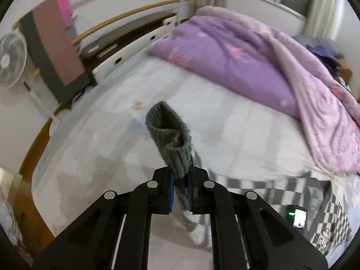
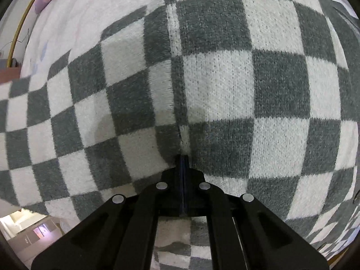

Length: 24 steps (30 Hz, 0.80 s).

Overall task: Fold large clothes
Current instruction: 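Lift the cuff with the left tool and fold the sleeve across the body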

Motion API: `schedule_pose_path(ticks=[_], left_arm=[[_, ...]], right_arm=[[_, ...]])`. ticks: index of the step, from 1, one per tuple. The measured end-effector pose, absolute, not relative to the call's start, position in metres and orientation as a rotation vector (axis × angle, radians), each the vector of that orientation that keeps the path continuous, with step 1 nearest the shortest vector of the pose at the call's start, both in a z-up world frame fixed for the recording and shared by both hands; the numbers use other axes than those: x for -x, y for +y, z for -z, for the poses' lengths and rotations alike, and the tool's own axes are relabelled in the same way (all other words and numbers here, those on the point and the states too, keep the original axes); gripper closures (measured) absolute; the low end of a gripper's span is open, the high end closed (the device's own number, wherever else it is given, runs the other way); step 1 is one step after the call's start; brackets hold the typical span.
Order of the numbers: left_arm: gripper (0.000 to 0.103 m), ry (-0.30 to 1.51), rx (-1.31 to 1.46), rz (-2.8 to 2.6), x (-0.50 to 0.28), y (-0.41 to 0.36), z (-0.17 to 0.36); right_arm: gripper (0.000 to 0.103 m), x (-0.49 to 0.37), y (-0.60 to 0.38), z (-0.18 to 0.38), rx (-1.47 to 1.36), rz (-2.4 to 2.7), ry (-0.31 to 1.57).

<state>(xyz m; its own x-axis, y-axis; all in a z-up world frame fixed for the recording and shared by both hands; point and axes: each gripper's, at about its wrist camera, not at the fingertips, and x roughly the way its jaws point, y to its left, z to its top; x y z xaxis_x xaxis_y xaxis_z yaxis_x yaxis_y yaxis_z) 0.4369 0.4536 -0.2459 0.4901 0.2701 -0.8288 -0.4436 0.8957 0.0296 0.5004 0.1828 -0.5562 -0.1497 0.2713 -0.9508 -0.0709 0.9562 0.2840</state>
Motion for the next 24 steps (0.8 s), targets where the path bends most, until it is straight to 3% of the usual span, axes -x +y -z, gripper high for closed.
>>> schedule_pose_path(ticks=[6, 13, 19, 24], left_arm=[[0.094, 0.92, 0.062, -0.315, -0.443, 0.347, 0.215], [0.094, 0.901, -0.103, -0.131, -0.454, 0.197, 0.215], [0.094, 0.956, -0.164, 0.036, -0.463, 0.078, 0.257], [0.094, 1.044, -0.27, 0.156, -0.466, -0.023, 0.334]], right_arm=[[0.103, -0.49, 0.178, 0.515, -0.283, -0.398, 1.635], [0.103, -0.467, 0.04, 0.419, -0.575, -0.391, 1.376], [0.103, -0.412, -0.113, 0.392, -0.684, -0.183, 1.257], [0.103, -0.354, -0.234, 0.396, -0.782, 0.026, 1.206]])
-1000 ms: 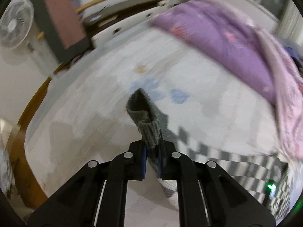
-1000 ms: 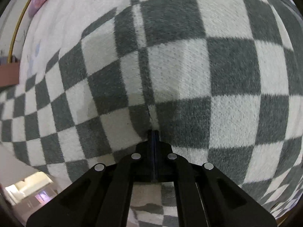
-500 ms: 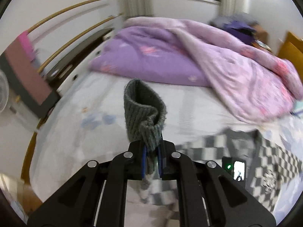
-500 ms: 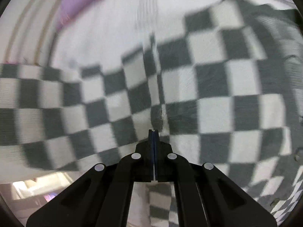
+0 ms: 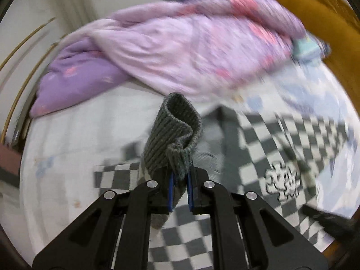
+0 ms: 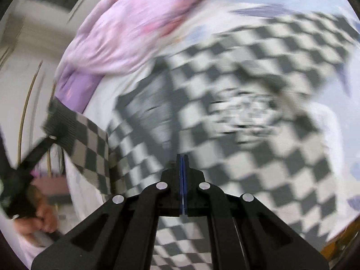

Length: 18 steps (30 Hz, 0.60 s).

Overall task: Fold large clothes
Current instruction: 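Lift the cuff with the left tool and fold the sleeve across the body, then lower the sleeve onto the cardigan front and open the left tool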

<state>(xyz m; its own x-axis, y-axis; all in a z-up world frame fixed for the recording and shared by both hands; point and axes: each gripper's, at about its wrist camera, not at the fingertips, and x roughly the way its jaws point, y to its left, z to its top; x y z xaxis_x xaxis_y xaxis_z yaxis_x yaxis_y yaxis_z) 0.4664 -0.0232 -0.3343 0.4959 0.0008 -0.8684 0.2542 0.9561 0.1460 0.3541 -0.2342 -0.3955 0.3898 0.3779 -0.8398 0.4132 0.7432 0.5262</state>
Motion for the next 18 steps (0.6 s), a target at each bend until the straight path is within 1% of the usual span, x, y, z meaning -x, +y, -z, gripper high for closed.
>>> schedule_pose_path(ticks=[4, 8, 10, 11, 12, 13, 14, 15, 16, 17, 18], left_arm=[[0.094, 1.129, -0.352, 0.211, -0.466, -0.088, 0.406], [0.094, 1.202, -0.366, 0.239, -0.466, -0.123, 0.445], [0.093, 1.248, -0.392, 0.25, -0.467, -0.135, 0.454], [0.086, 1.282, -0.395, 0.264, -0.468, -0.139, 0.455], [0.066, 1.311, -0.364, 0.304, -0.469, -0.139, 0.452], [0.052, 1.329, -0.294, 0.376, -0.469, -0.135, 0.443], [0.032, 1.317, -0.26, 0.401, -0.468, -0.13, 0.435], [0.031, 1.293, -0.241, 0.407, -0.466, -0.122, 0.425], [0.031, 1.28, -0.237, 0.405, -0.465, -0.111, 0.416], [0.031, 1.285, -0.228, 0.407, -0.466, -0.105, 0.413], [0.031, 1.288, -0.204, 0.407, -0.467, -0.093, 0.409]], right_arm=[[0.103, -0.312, -0.302, 0.415, -0.869, 0.171, 1.217], [0.103, -0.287, -0.328, 0.421, -0.884, 0.247, 1.224], [0.102, -0.276, -0.334, 0.421, -0.912, 0.264, 1.225], [0.099, -0.273, -0.334, 0.423, -0.934, 0.272, 1.222], [0.094, -0.276, -0.334, 0.425, -0.942, 0.277, 1.226], [0.088, -0.279, -0.33, 0.424, -0.937, 0.271, 1.239], [0.084, -0.283, -0.325, 0.423, -0.922, 0.266, 1.246], [0.073, -0.29, -0.318, 0.421, -0.89, 0.262, 1.255], [0.057, -0.297, -0.311, 0.418, -0.86, 0.259, 1.26], [0.048, -0.302, -0.307, 0.418, -0.839, 0.247, 1.257], [0.043, -0.31, -0.299, 0.415, -0.817, 0.227, 1.247]])
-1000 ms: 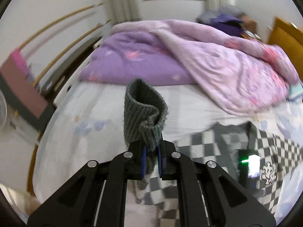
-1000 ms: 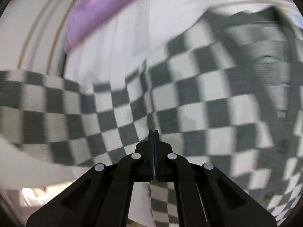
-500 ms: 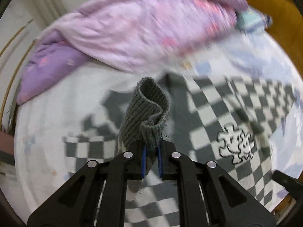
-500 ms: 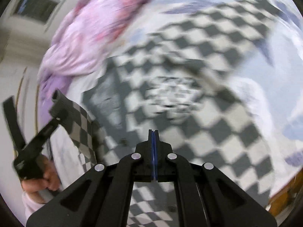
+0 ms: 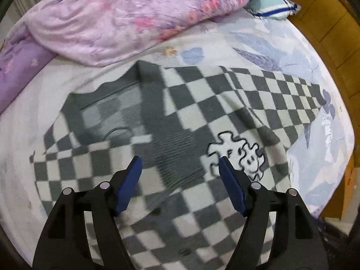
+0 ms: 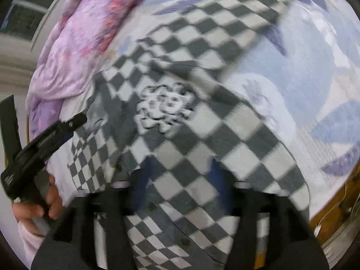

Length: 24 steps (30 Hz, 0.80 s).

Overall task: Fold large clothes
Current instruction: 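Lower the sleeve onto the cardigan front and open the left tool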

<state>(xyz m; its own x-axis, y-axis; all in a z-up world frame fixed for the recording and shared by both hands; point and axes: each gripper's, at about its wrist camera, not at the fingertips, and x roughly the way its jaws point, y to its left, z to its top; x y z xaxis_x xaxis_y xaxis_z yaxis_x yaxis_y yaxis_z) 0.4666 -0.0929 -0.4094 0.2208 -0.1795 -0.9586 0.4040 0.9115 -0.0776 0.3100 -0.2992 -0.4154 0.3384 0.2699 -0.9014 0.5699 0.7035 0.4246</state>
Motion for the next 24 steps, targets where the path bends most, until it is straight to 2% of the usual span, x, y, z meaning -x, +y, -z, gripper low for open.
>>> schedule_pose_path(ticks=[3, 5, 6, 7, 8, 10, 12, 13, 15, 16, 17, 20, 22, 24], left_arm=[[0.036, 1.299, -0.131, 0.355, -0.469, -0.037, 0.404], [0.062, 1.322, -0.122, 0.283, -0.469, 0.003, 0.41], [0.068, 1.339, -0.121, 0.255, -0.469, 0.024, 0.415], [0.086, 1.355, -0.113, 0.237, -0.469, 0.046, 0.42], [0.094, 1.382, -0.093, 0.214, -0.468, 0.075, 0.429], [0.094, 1.44, -0.061, 0.155, -0.465, 0.12, 0.445], [0.096, 1.503, -0.009, 0.099, -0.458, 0.164, 0.467], [0.096, 1.539, 0.023, 0.084, -0.453, 0.179, 0.48], [0.103, 1.611, 0.052, 0.035, -0.442, 0.204, 0.515], [0.103, 1.619, 0.091, 0.037, -0.436, 0.212, 0.531], [0.103, 1.605, 0.116, 0.045, -0.435, 0.216, 0.534], [0.102, 1.598, 0.123, 0.054, -0.447, 0.22, 0.51], [0.102, 1.523, 0.118, 0.083, -0.462, 0.22, 0.483], [0.102, 1.451, 0.107, 0.107, -0.496, 0.221, 0.461]], right_arm=[[0.043, -0.344, -0.264, 0.409, -0.719, 0.129, 1.242], [0.045, -0.367, -0.241, 0.41, -0.675, 0.055, 1.244], [0.048, -0.379, -0.229, 0.412, -0.654, 0.013, 1.24], [0.056, -0.391, -0.217, 0.414, -0.628, -0.023, 1.237], [0.061, -0.407, -0.2, 0.418, -0.578, -0.057, 1.254], [0.091, -0.433, -0.169, 0.431, -0.477, -0.101, 1.306], [0.1, -0.453, -0.14, 0.449, -0.423, -0.152, 1.337], [0.101, -0.463, -0.127, 0.464, -0.405, -0.164, 1.37], [0.101, -0.473, -0.107, 0.495, -0.371, -0.172, 1.477], [0.101, -0.473, -0.094, 0.524, -0.328, -0.136, 1.571], [0.101, -0.472, -0.09, 0.533, -0.312, -0.122, 1.574], [0.103, -0.474, -0.096, 0.528, -0.358, -0.082, 1.578], [0.101, -0.477, -0.104, 0.516, -0.404, -0.06, 1.568], [0.101, -0.488, -0.11, 0.499, -0.325, -0.015, 1.516]])
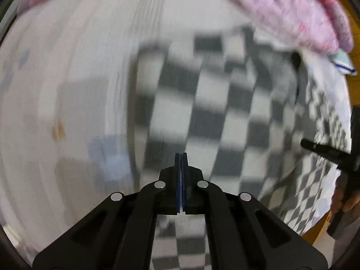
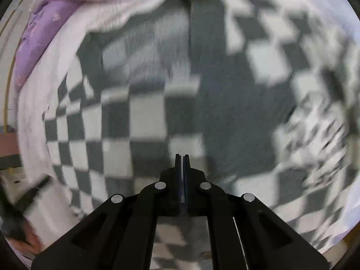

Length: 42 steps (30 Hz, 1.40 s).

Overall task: Fold large clothes
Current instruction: 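Lower the sleeve onto the cardigan front and open the left tool, then reach the right tool to the other sleeve cuff and grasp it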

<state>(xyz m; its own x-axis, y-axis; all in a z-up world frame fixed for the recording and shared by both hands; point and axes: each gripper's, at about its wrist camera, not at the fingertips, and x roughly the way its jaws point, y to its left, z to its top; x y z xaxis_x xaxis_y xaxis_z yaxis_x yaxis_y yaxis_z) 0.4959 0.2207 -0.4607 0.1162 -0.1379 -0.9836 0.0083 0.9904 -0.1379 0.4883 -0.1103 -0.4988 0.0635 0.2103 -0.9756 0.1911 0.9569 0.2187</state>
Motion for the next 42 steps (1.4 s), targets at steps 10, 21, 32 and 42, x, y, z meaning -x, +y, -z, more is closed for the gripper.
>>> schedule_pose_path(ticks=[10, 21, 32, 42], left_arm=[[0.103, 1.533, 0.034, 0.112, -0.591, 0.215, 0.504], [0.103, 1.606, 0.145, 0.016, -0.494, 0.237, 0.503], [0.094, 1.589, -0.005, -0.042, -0.471, 0.194, 0.437], [0.051, 1.459, -0.031, -0.074, -0.393, 0.144, 0.345]], right_arm=[[0.103, -0.503, -0.152, 0.534, -0.442, 0.005, 1.634], [0.099, -0.458, -0.157, 0.539, -0.455, -0.039, 1.62], [0.008, -0.418, -0.164, 0.432, -0.422, -0.016, 1.52], [0.008, -0.368, -0.161, 0.342, -0.4, -0.116, 1.475]])
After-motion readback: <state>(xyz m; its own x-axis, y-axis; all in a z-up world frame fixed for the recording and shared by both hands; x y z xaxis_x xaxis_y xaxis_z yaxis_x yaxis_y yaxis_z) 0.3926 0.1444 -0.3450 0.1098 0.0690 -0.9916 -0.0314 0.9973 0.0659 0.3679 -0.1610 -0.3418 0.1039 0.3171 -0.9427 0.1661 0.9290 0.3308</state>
